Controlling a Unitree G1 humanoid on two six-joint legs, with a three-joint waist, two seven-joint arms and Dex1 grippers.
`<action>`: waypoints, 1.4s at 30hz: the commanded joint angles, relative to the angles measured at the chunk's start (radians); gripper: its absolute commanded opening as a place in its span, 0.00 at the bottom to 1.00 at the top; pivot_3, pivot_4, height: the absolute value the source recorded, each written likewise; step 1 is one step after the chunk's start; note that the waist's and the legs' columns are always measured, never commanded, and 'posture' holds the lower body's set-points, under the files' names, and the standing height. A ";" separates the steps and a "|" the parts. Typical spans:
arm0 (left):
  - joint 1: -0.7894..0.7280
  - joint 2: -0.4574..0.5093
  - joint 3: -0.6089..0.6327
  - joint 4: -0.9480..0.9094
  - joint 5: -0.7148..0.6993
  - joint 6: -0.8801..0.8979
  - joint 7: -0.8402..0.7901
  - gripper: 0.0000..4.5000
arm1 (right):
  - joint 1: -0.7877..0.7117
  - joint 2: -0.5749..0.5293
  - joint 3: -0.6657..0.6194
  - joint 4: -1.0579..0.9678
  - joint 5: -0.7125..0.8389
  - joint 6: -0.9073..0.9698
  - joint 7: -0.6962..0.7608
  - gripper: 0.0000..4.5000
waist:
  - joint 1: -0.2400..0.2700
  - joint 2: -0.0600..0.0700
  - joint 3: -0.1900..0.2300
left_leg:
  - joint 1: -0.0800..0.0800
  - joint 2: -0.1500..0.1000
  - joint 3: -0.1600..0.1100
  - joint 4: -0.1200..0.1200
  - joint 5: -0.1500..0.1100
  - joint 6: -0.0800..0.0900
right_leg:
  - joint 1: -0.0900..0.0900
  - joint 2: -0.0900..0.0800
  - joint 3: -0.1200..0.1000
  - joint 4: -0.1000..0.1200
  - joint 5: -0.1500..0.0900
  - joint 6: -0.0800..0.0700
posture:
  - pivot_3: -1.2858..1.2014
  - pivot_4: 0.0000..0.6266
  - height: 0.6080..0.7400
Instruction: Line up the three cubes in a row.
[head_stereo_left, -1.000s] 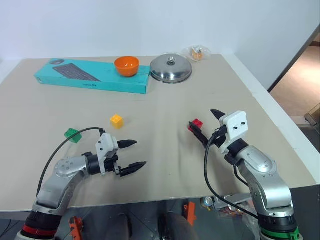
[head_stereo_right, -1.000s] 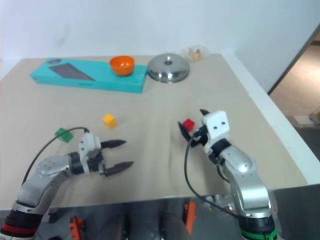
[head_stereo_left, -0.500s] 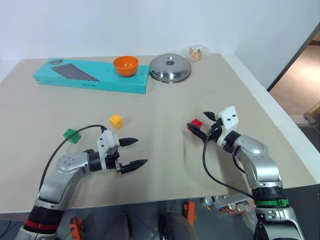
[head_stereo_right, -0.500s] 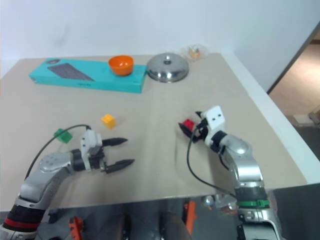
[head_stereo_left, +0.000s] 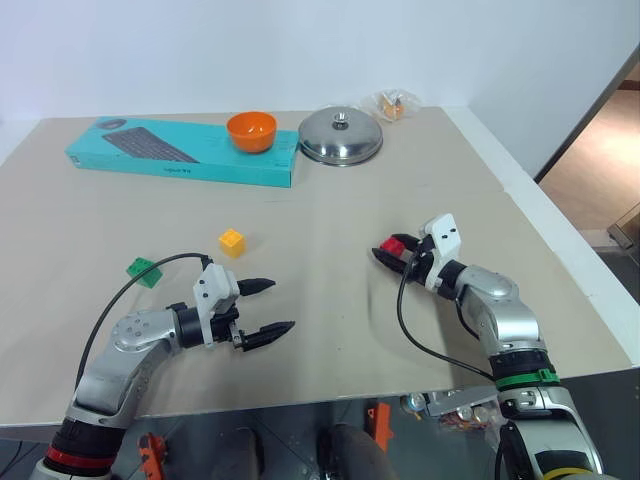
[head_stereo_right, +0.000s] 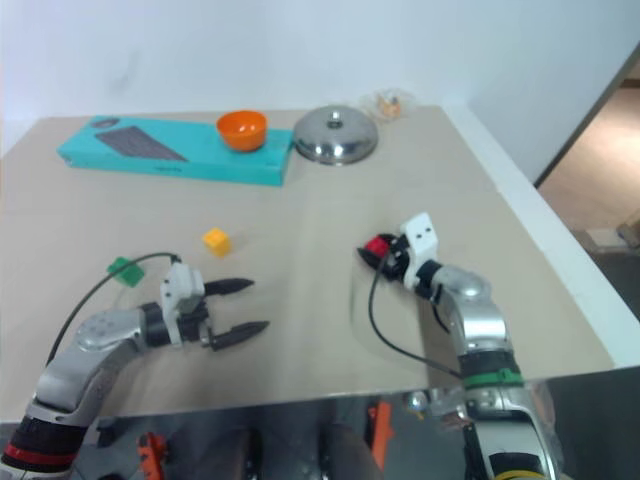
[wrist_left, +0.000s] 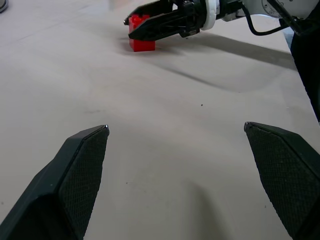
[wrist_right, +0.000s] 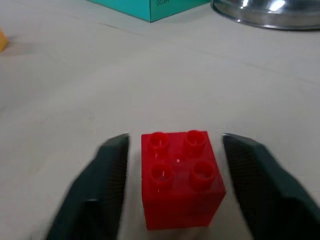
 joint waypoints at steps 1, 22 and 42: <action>0.005 0.007 0.019 -0.044 -0.011 -0.001 0.014 1.00 | -0.020 -0.002 -0.016 -0.011 0.010 -0.012 0.003 0.36 | 0.000 0.000 0.000 | 0.000 0.000 0.000 0.000 0.000 0.000 | 0.000 0.000 0.000 0.000 0.000 0.000 | 0.52 0.24 1.00; 0.160 0.009 0.124 -0.068 -0.027 -0.113 0.045 1.00 | -0.101 -0.019 0.266 -0.407 0.063 0.153 0.306 0.28 | 0.000 0.001 0.001 | 0.000 0.003 0.000 0.000 0.000 0.000 | -0.001 0.000 0.000 0.000 0.000 0.000 | 0.52 0.24 1.00; 0.204 0.061 0.107 -0.082 -0.011 -0.247 -0.038 1.00 | -0.175 0.027 0.352 -0.137 -0.003 0.005 0.490 0.28 | 0.001 0.001 0.001 | 0.000 0.003 0.001 0.001 0.000 0.000 | -0.002 -0.001 0.001 0.000 0.001 -0.001 | 0.52 0.24 1.00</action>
